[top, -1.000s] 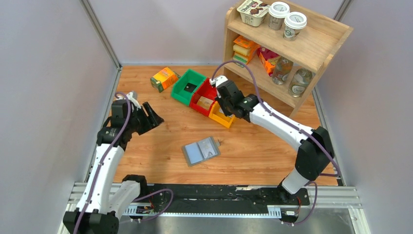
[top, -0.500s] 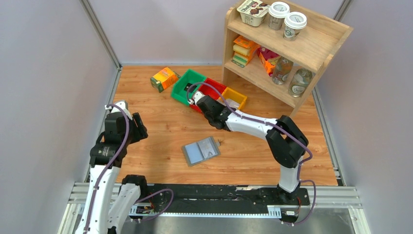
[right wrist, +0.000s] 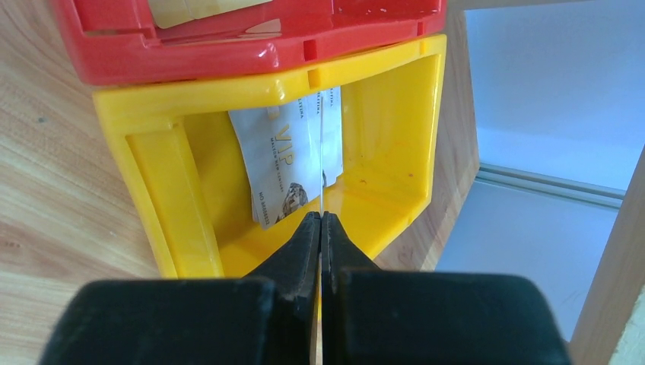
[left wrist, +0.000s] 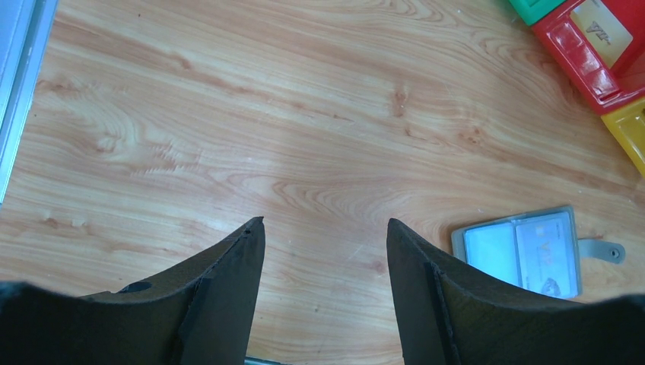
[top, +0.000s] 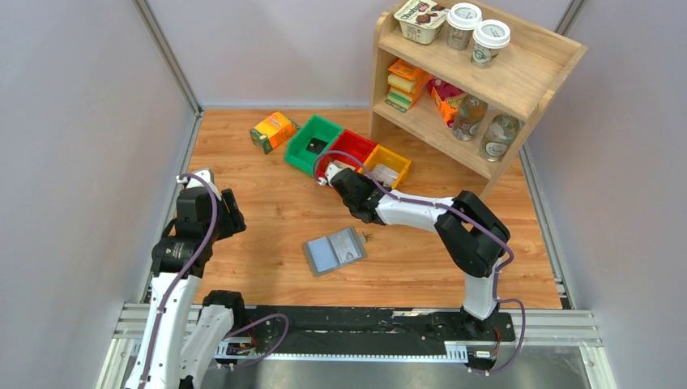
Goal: Take the credit cards out of the card holder
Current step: Place the credit card in the storage box.
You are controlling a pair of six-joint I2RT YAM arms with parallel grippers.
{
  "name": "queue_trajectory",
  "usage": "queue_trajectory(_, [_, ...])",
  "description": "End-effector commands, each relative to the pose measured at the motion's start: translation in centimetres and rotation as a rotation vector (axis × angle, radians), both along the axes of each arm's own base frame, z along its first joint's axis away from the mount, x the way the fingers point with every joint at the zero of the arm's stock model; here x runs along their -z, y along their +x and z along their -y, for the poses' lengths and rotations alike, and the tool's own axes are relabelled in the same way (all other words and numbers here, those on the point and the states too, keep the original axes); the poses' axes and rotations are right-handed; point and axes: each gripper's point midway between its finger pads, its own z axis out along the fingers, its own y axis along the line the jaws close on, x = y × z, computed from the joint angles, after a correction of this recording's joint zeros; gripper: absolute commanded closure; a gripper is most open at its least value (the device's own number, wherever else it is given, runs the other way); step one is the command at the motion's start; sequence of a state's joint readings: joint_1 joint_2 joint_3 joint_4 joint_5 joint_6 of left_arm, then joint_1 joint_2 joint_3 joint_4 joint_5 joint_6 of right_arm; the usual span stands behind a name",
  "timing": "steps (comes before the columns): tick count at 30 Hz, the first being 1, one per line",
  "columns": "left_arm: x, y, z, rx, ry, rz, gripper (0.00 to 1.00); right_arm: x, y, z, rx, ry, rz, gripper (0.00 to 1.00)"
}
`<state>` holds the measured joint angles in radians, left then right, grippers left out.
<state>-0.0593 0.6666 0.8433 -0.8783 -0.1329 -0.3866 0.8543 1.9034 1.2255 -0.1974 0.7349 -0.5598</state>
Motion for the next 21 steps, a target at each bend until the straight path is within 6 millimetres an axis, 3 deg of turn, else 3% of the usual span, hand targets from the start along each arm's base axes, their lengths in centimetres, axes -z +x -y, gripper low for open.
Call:
queue_trajectory(1, [-0.7, 0.5, -0.1, 0.011, 0.014, 0.037, 0.32, -3.0, 0.4, -0.3, -0.021, 0.043, 0.069, 1.00])
queue_trajectory(11, [-0.9, 0.4, -0.1, 0.008, 0.014, 0.059, 0.32, -0.7, 2.0, -0.6, -0.030, -0.003, 0.090, 1.00])
queue_trajectory(21, [-1.1, 0.3, -0.2, 0.004, 0.011, 0.085, 0.32, 1.3, 1.8, -0.2, -0.047, -0.031, 0.045, 1.00])
